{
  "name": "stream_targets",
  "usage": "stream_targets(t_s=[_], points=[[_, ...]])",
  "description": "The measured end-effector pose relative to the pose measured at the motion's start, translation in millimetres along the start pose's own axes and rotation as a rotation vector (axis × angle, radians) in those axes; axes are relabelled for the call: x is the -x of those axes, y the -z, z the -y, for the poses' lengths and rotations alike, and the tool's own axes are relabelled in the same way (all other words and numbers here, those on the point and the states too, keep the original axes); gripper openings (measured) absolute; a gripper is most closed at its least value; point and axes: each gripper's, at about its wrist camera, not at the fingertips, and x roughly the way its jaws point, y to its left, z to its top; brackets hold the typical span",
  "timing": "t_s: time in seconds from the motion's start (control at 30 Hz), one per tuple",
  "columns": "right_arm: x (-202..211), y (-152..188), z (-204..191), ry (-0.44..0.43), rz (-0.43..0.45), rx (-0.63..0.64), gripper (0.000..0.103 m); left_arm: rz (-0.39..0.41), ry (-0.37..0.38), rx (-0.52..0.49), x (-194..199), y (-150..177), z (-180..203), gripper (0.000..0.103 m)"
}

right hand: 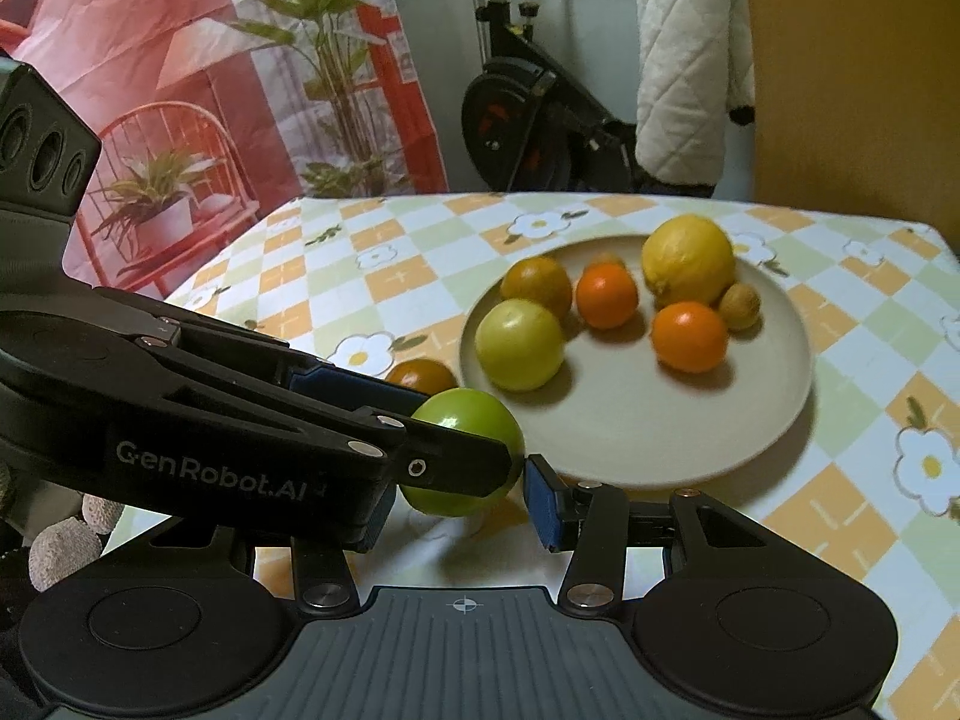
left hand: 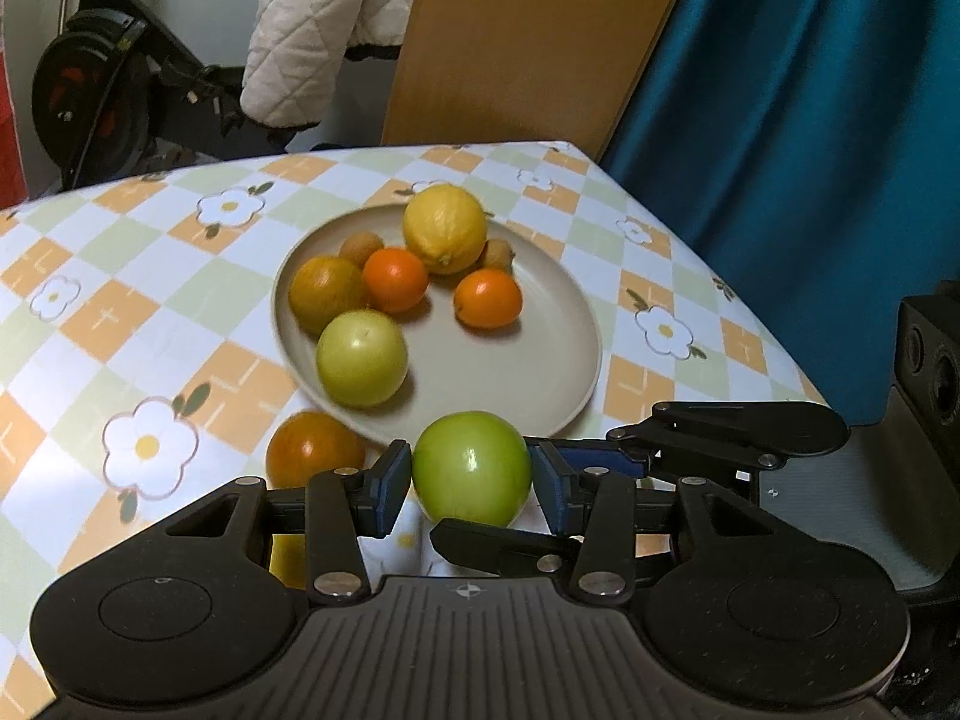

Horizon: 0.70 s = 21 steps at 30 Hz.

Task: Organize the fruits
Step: 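Carry the green apple over the beige plate with the left tool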

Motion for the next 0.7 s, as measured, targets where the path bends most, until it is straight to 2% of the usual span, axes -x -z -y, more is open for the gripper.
stream_targets(t_s=[0.33,0.7], points=[[-1,-19,22,0.05,0.048,0.001,0.043,0.012,0.003,-0.026,-18,-29,11,0.047],[-26,-35,49,0.078,0.044,-0.005,0.043,-0.001,-0.017,-0.012,-46,-51,7,0.047]])
